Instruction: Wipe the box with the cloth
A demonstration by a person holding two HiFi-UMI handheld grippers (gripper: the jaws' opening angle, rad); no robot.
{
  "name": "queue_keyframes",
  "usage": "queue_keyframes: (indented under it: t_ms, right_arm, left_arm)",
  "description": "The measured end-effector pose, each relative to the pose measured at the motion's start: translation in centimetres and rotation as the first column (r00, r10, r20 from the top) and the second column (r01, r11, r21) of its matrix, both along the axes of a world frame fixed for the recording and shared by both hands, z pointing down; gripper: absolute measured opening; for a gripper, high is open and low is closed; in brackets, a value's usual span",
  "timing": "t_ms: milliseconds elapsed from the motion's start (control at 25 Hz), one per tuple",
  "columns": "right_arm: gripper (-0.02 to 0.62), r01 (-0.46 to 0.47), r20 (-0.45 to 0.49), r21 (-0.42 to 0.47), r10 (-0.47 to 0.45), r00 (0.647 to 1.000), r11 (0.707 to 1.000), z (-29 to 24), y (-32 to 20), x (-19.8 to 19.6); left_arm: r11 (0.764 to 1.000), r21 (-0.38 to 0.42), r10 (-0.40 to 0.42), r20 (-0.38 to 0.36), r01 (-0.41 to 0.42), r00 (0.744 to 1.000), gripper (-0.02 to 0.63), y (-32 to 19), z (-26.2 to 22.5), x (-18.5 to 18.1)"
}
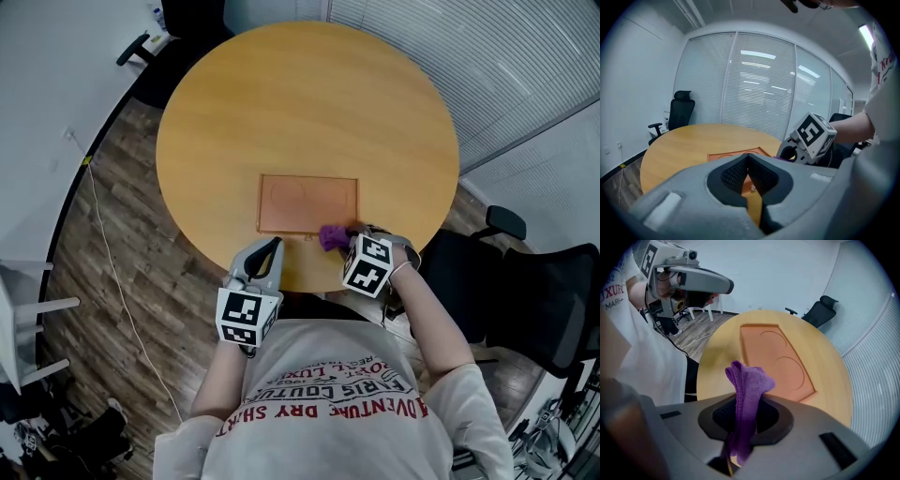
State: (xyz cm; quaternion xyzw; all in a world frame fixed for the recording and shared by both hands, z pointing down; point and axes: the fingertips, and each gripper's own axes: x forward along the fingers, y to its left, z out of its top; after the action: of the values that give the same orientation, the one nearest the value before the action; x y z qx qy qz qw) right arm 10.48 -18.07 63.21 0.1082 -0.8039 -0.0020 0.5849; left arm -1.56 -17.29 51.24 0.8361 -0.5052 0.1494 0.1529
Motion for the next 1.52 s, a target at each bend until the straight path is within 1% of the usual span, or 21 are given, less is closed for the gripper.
queue_keyframes:
  t_ms: [120, 240, 360, 440, 520, 600, 720, 840, 920, 1000, 1120, 1200, 1240, 1320, 1360, 1520]
  right_arm:
    - [0.075, 0.002, -0.023, -0.06, -0.003, 1.0, 0.998, 1.0, 1.7, 0.2]
    - [0.075, -0.017, -0.012, -0.065, 0.016, 1.0, 0.998, 1.4, 3.0, 0.3]
    - [0.075, -0.072, 0.06, -0.049, 0.075, 0.995, 0.996, 0.2, 3.2, -0.1]
    - [0.075, -0.116, 0.116, -0.014, 0.117, 0.986, 0.993, -1.3, 2.6, -0.4]
    - [0.075, -0.166, 0.185, 0.031, 0.158, 0.97, 0.986, -3.5, 1.7, -0.5]
    - [0.074, -0.219, 0.269, 0.071, 0.193, 0.944, 0.973, -5.9, 0.8, -0.7]
    - [0.075, -0.293, 0.398, 0.123, 0.223, 0.89, 0.948, -9.4, -0.5, -0.9]
    - [0.075, -0.368, 0.515, 0.17, 0.237, 0.824, 0.914, -12.4, -1.6, -0.7]
    - [0.075, -0.43, 0.599, 0.181, 0.247, 0.762, 0.885, -14.2, -2.2, -0.5]
    - [0.074, -0.497, 0.684, 0.179, 0.256, 0.683, 0.849, -15.9, -2.6, -0.1]
    - [0.074, -0.581, 0.79, 0.19, 0.228, 0.569, 0.792, -18.4, -2.9, 1.1]
    - [0.072, -0.617, 0.835, 0.191, 0.203, 0.511, 0.764, -19.8, -2.8, 1.7]
    - [0.072, -0.63, 0.852, 0.193, 0.19, 0.488, 0.752, -20.5, -2.8, 1.9]
    - [0.072, -0.649, 0.875, 0.199, 0.165, 0.454, 0.735, -21.7, -2.7, 2.1]
    - [0.071, -0.654, 0.883, 0.202, 0.153, 0.443, 0.729, -22.2, -2.7, 2.1]
    - [0.071, -0.666, 0.896, 0.204, 0.137, 0.422, 0.718, -23.0, -2.5, 2.2]
  left_arm:
    - [1.0, 0.016, 0.004, 0.002, -0.004, 1.0, 0.009, 0.1, -0.3, -0.1]
    - [0.999, 0.042, 0.003, 0.005, -0.004, 1.0, 0.009, 0.3, -1.1, -0.1]
    - [0.998, 0.069, 0.002, 0.008, -0.002, 1.0, 0.009, 0.3, -2.1, -0.3]
    - [0.996, 0.088, 0.005, 0.011, -0.006, 1.0, 0.008, 0.3, -2.8, -0.3]
    - [0.994, 0.104, 0.009, 0.013, -0.011, 1.0, 0.009, 0.2, -3.5, -0.2]
    - [0.993, 0.12, 0.014, 0.016, -0.016, 1.0, 0.009, 0.0, -4.3, 0.0]
    - [0.99, 0.142, 0.021, 0.024, -0.025, 0.999, 0.009, -0.3, -5.2, 0.2]
    - [0.986, 0.162, 0.026, 0.031, -0.031, 0.999, 0.009, -0.6, -6.1, 0.3]
    - [0.984, 0.175, 0.029, 0.034, -0.034, 0.999, 0.009, -0.8, -6.6, 0.3]
    - [0.981, 0.19, 0.031, 0.036, -0.037, 0.999, 0.009, -1.0, -7.2, 0.4]
    - [0.976, 0.21, 0.039, 0.041, -0.047, 0.998, 0.009, -1.1, -7.9, 0.9]
    - [0.971, 0.23, 0.052, 0.045, -0.061, 0.998, 0.009, -1.1, -8.9, 1.4]
    - [0.967, 0.244, 0.059, 0.045, -0.069, 0.997, 0.009, -1.1, -9.6, 1.7]
    - [0.958, 0.276, 0.072, 0.046, -0.082, 0.996, 0.009, -1.3, -11.1, 2.0]
    - [0.953, 0.289, 0.076, 0.047, -0.086, 0.996, 0.009, -1.4, -11.8, 2.1]
    - [0.942, 0.321, 0.09, 0.043, -0.099, 0.995, 0.009, -1.1, -13.4, 2.6]
